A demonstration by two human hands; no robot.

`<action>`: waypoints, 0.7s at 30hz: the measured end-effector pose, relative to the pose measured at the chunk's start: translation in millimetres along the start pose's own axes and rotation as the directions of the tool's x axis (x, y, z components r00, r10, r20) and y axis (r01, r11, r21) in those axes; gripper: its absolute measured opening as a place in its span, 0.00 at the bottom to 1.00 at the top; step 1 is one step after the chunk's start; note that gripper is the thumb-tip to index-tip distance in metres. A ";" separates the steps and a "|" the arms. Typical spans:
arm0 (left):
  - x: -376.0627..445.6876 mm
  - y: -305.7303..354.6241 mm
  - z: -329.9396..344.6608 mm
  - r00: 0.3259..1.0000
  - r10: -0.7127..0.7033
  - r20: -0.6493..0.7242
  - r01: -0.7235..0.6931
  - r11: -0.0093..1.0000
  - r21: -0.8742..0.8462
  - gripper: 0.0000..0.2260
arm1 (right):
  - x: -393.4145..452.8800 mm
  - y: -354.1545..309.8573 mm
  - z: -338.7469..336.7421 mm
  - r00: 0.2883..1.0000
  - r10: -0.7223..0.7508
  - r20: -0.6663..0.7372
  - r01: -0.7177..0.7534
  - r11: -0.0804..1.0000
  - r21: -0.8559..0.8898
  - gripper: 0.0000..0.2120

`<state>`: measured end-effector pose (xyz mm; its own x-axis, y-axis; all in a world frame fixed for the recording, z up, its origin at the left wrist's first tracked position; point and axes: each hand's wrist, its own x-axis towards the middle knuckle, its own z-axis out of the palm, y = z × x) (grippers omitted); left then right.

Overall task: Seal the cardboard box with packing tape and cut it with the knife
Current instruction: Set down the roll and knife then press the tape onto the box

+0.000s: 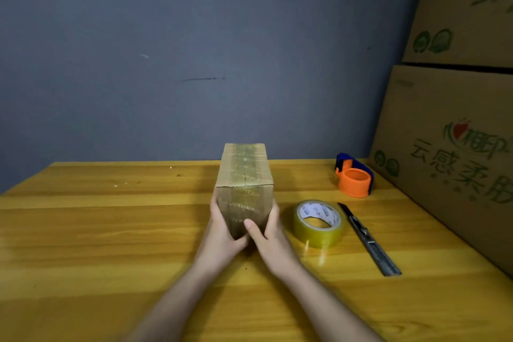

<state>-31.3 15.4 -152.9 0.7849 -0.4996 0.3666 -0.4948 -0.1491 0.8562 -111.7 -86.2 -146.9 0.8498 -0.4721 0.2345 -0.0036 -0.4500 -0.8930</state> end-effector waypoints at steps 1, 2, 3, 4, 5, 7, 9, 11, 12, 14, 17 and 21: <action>-0.9 -1.1 0.6 0.999 -0.024 -0.022 0.025 0.999 0.029 0.46 | -0.1 -0.4 1.8 1.000 0.028 0.002 -0.028 0.999 -0.027 0.35; -1.0 -0.8 0.1 0.998 -0.046 -0.043 0.048 0.997 0.056 0.42 | 0.2 -1.3 3.8 0.998 0.058 -0.003 -0.058 0.996 -0.064 0.34; -0.4 0.3 -0.8 0.996 -0.066 -0.055 0.070 0.995 0.076 0.39 | 0.9 -2.1 5.9 0.996 0.086 -0.007 -0.087 0.989 -0.117 0.32; -0.2 2.2 -1.5 0.994 -0.088 -0.060 0.093 0.992 0.087 0.37 | 1.6 -3.3 7.4 0.994 0.108 -0.008 -0.107 0.978 -0.180 0.31; -0.2 4.8 -2.1 0.993 -0.103 -0.064 0.109 0.989 0.098 0.35 | 2.3 -4.4 8.4 0.992 0.125 -0.004 -0.122 0.963 -0.239 0.31; -0.6 7.2 -3.4 0.987 -0.135 -0.091 0.149 0.974 0.173 0.31 | 3.9 -9.3 8.3 0.988 0.157 0.009 -0.145 0.935 -0.323 0.29; -2.4 9.6 -4.3 0.976 -0.174 -0.133 0.205 0.937 0.281 0.26 | 4.8 -12.5 8.7 0.984 0.177 0.025 -0.152 0.903 -0.402 0.26; -4.7 13.8 -4.1 0.963 -0.212 -0.169 0.259 0.903 0.342 0.24 | 5.9 -11.4 11.2 0.986 0.166 0.012 -0.141 0.870 -0.472 0.26; -5.7 16.4 -3.4 0.955 -0.232 -0.183 0.285 0.887 0.362 0.24 | 6.2 -9.9 12.3 0.988 0.155 -0.002 -0.136 0.862 -0.489 0.26; -7.6 19.7 -2.4 0.949 -0.251 -0.191 0.309 0.864 0.398 0.24 | 5.2 -7.8 13.3 0.992 0.122 -0.021 -0.117 0.875 -0.471 0.28; -9.6 14.0 -2.9 0.954 -0.252 -0.160 0.296 0.869 0.396 0.34 | 2.7 -6.8 9.3 0.994 0.095 -0.052 -0.107 0.940 -0.324 0.34; -28.4 12.0 -3.3 0.956 -0.177 -0.235 0.241 0.929 0.282 0.44 | -4.5 1.5 -0.6 0.992 0.040 -0.120 -0.055 0.991 -0.120 0.34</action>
<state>-58.3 30.6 -151.8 0.9254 -0.2508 0.2842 -0.3752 -0.4994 0.7809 -115.9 -85.2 -149.0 0.7794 -0.5775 0.2430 -0.1130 -0.5110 -0.8521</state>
